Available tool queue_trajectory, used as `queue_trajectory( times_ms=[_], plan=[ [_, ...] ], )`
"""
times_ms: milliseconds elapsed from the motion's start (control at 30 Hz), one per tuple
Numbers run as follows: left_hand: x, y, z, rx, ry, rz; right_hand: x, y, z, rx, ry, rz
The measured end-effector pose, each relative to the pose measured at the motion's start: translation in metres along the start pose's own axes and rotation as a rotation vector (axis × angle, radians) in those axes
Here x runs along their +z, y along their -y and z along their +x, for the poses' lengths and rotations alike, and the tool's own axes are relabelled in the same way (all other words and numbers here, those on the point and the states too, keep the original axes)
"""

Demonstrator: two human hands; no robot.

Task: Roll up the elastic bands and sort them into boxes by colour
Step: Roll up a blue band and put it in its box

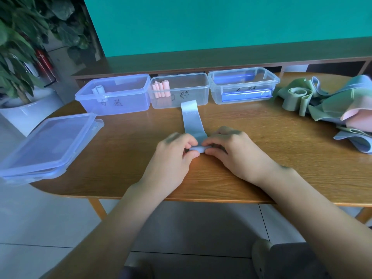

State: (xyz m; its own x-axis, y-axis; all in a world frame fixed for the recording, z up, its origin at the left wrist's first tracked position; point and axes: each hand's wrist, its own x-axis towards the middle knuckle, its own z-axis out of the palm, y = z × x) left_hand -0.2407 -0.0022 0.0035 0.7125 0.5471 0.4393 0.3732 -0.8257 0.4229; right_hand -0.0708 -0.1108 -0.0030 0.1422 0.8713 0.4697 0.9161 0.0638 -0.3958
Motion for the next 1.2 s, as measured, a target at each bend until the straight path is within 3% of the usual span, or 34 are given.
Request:
queue_trajectory(
  times_ms=[200, 467, 867, 1200],
  plan=[
    [-0.005, -0.002, -0.017, 0.056, 0.002, -0.016, -0.008, 0.011, -0.017, -0.028, 0.033, 0.026],
    [-0.012, -0.005, -0.04, 0.081, 0.007, -0.03, -0.018, 0.024, -0.03, 0.068, 0.119, 0.157],
    [-0.009, -0.001, -0.03, 0.041, 0.018, 0.033, -0.013, 0.019, -0.025, -0.022, -0.001, 0.042],
    [-0.012, 0.002, -0.024, 0.037, 0.009, -0.063, -0.011, 0.015, -0.018, 0.018, 0.033, 0.107]
  ],
)
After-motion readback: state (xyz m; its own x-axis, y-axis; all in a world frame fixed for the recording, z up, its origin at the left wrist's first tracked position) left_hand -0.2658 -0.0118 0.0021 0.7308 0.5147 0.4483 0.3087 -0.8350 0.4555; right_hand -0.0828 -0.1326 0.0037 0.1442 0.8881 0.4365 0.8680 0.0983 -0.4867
